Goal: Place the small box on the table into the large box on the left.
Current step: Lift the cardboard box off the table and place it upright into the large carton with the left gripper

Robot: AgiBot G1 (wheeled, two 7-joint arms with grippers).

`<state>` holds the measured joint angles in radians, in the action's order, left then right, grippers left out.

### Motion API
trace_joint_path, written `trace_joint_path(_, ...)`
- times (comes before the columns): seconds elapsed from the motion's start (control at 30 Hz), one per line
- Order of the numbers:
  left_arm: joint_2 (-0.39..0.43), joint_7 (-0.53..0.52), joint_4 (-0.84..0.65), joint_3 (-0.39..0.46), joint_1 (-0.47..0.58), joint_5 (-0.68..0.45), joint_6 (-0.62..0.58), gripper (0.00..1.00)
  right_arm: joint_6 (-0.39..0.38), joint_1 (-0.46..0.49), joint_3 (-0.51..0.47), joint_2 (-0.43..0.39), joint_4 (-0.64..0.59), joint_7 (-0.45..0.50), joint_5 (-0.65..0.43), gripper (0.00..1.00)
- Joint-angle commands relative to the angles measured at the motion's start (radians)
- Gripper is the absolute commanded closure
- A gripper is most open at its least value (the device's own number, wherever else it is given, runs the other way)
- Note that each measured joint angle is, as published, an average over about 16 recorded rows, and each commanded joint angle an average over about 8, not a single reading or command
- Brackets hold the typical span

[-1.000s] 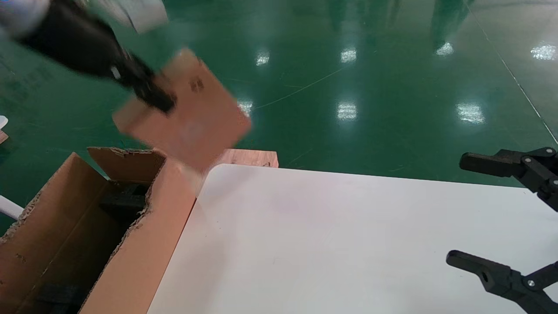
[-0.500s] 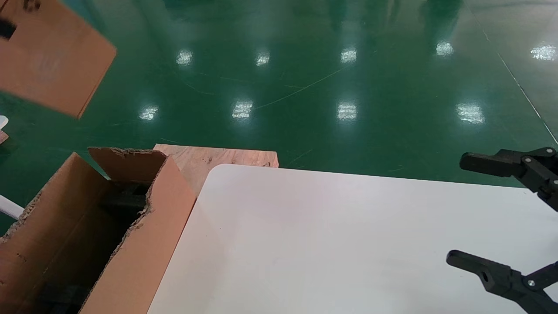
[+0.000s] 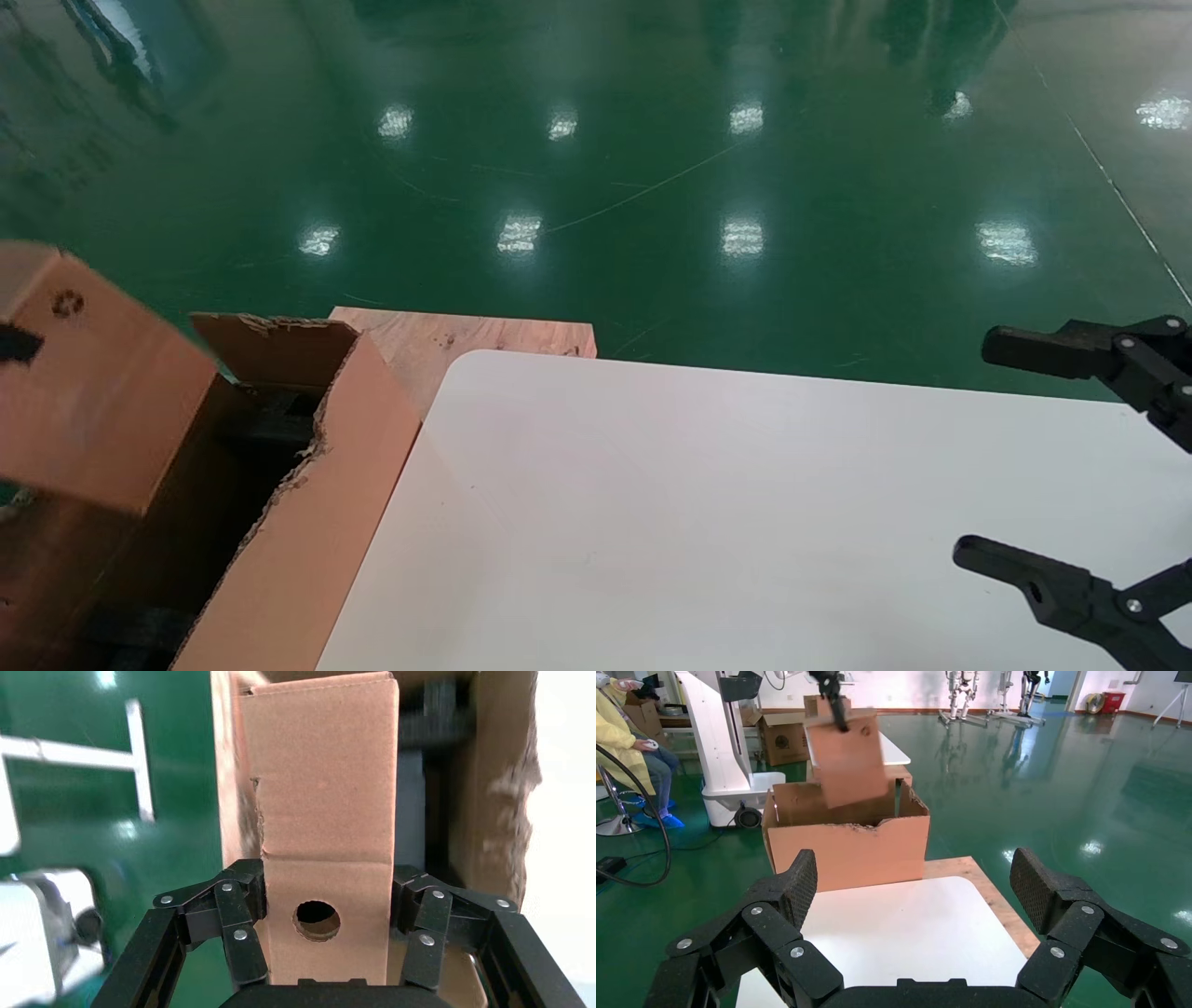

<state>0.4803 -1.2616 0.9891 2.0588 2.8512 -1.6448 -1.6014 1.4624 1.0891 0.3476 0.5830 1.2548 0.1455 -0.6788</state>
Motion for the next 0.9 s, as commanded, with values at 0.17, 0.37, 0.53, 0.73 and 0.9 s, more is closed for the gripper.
trace_joint_path(0.17, -0.045, -0.070, 0.083, 0.114, 0.025, 0.052, 0.008, 1.00, 0.000, 0.000, 0.000, 0.000, 0.000, 0.000, 0.000, 0.00)
trace_joint_path(0.37, -0.069, -0.090, 0.110, 0.163, 0.014, 0.058, 0.017, 1.00, 0.000, 0.000, 0.000, 0.000, 0.000, 0.000, 0.000, 0.00)
trace_joint_path(0.53, -0.085, -0.087, 0.091, 0.199, -0.005, 0.035, 0.028, 1.00, 0.000, 0.000, 0.000, 0.000, 0.000, 0.000, 0.000, 0.00)
trace_joint_path(0.73, -0.103, -0.065, 0.048, 0.219, -0.037, 0.024, 0.059, 1.00, 0.000, 0.000, 0.000, 0.000, 0.000, 0.000, 0.000, 0.00)
trace_joint_path(0.9, -0.108, -0.043, 0.017, 0.225, -0.078, 0.030, 0.104, 1.00, 0.000, 0.000, 0.000, 0.000, 0.000, 0.000, 0.000, 0.00)
